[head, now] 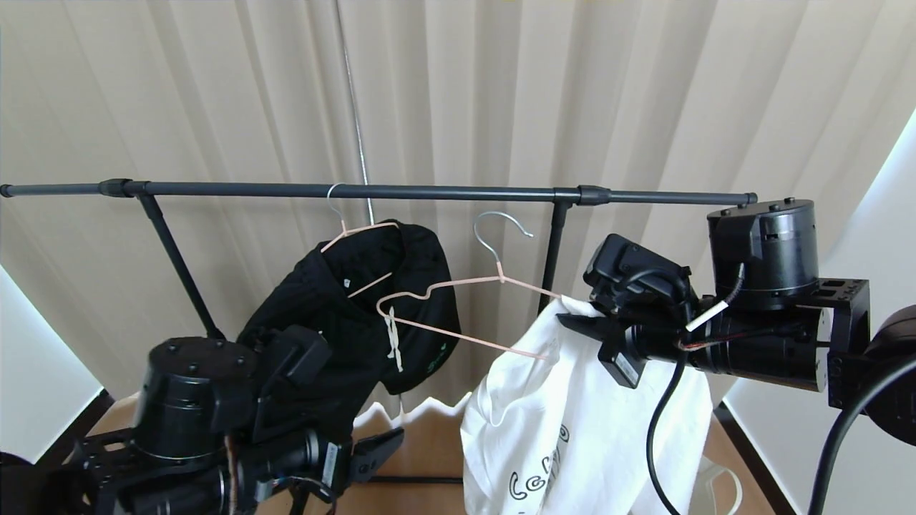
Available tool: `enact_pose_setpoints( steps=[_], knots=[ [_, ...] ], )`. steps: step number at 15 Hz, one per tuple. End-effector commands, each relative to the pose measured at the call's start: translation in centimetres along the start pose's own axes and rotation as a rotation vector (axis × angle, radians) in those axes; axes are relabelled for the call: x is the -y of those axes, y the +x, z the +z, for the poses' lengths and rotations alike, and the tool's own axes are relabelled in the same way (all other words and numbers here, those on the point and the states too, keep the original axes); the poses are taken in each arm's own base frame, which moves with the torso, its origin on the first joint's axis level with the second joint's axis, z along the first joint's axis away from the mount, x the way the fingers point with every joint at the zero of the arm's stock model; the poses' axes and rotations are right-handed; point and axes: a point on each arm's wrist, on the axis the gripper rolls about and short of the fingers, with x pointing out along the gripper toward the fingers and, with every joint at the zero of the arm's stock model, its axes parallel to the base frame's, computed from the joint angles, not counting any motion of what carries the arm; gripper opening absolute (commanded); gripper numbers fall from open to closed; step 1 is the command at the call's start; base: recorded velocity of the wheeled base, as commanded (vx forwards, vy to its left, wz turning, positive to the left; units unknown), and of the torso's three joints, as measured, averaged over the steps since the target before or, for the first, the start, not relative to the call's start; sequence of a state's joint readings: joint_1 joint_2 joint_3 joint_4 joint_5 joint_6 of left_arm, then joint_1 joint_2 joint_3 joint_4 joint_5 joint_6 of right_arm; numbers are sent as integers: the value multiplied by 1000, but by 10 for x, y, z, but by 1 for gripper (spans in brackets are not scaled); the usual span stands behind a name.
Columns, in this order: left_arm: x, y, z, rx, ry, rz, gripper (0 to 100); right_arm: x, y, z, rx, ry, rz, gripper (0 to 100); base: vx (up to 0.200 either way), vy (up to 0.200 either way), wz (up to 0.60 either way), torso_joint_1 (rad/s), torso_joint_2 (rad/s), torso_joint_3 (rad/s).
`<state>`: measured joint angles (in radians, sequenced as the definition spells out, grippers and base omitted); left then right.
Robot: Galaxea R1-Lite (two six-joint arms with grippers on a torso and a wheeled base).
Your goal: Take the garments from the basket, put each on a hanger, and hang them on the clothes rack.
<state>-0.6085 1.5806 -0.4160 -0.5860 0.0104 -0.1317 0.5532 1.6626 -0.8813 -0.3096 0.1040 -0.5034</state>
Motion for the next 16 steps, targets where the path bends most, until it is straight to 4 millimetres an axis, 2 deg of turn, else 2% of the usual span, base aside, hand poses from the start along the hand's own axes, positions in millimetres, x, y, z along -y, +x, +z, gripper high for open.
enact_pose_setpoints(
  steps=[1,4,7,11,16],
  knots=[
    [20,40,-4,-73,-31,11,100,-1,0,0,-1,-1,3,0,0,0,0,0,0,0],
    [43,76,-1,-67,-63,48,100,-6,4,3,-4,0,3,0,0,0,0,0,0,0],
    [57,105,5,-34,-130,105,100,-11,5,7,10,11,-5,0,0,0,0,0,0,0],
    [60,115,9,-13,-185,113,100,-12,5,11,20,22,-4,0,0,0,0,0,0,0],
    [61,132,11,22,-201,207,100,-16,1,17,44,12,6,0,0,0,0,0,0,0]
  ],
)
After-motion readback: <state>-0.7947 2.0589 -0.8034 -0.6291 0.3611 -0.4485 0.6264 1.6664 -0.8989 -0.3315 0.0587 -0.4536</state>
